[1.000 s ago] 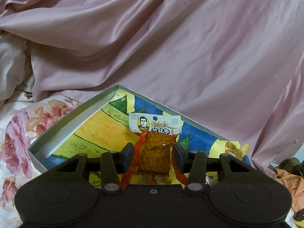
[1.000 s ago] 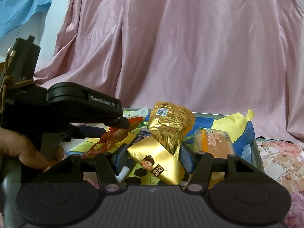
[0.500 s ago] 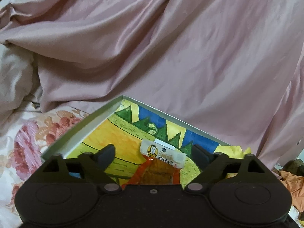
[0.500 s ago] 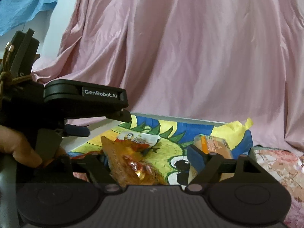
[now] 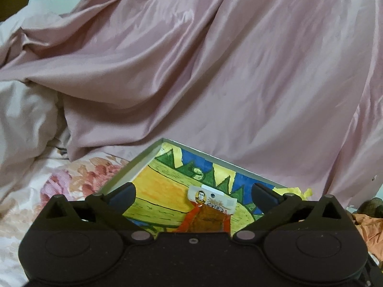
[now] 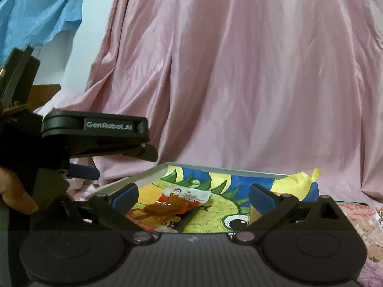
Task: Organize snacks
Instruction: 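Open both tools to drop the packet and pouch into the gray box, then withdraw both tools from the box toward the remaining snacks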
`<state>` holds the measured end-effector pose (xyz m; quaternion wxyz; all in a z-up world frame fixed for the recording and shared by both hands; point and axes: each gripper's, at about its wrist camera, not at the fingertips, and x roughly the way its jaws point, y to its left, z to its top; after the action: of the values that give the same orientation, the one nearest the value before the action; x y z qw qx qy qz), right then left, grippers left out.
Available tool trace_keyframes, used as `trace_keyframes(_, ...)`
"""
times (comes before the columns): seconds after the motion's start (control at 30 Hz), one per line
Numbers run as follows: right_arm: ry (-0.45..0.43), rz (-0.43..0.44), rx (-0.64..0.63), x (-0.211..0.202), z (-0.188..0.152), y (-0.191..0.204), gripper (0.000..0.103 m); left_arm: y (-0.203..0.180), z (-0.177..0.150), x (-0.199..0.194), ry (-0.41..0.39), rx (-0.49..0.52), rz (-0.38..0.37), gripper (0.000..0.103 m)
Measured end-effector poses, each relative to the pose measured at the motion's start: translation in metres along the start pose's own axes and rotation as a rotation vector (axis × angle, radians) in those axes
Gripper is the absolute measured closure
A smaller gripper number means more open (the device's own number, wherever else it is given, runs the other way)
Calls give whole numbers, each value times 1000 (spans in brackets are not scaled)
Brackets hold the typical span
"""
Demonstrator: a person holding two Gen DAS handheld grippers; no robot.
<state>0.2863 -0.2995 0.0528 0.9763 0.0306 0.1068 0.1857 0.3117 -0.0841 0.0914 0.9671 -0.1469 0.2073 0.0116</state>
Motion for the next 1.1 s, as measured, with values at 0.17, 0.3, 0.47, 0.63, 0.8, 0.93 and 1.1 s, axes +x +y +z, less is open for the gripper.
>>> trace_keyframes(0.17, -23, -11, 9, -12, 1, 1, 0, 3, -1, -15, -20, -2, -2, 1)
trace_keyframes(0.3, -43, -37, -10, -27, 0, 4, 0, 5, -4, -31, -49, 6, -4, 1)
trace_keyframes(0.47, -49, -54, -10, -50, 0, 6, 0, 10, -9, -55, -77, 21, -1, 1)
trace_keyframes(0.63, -48, -77, -6, -71, 0, 13, 0, 16, -16, -81, -90, 48, 1, 1)
trace_keyframes(0.8, -35, -107, 4, -96, -6, 22, 0, 24, -26, -109, -101, 73, -4, 1)
trace_keyframes(0.93, -25, -130, 26, -118, -12, 26, 0, 33, -38, -132, -107, 91, -9, 1)
trace_keyframes(1.1, -10, -145, 45, -144, -21, 33, 0, 44, -54, -154, -101, 107, -14, 1)
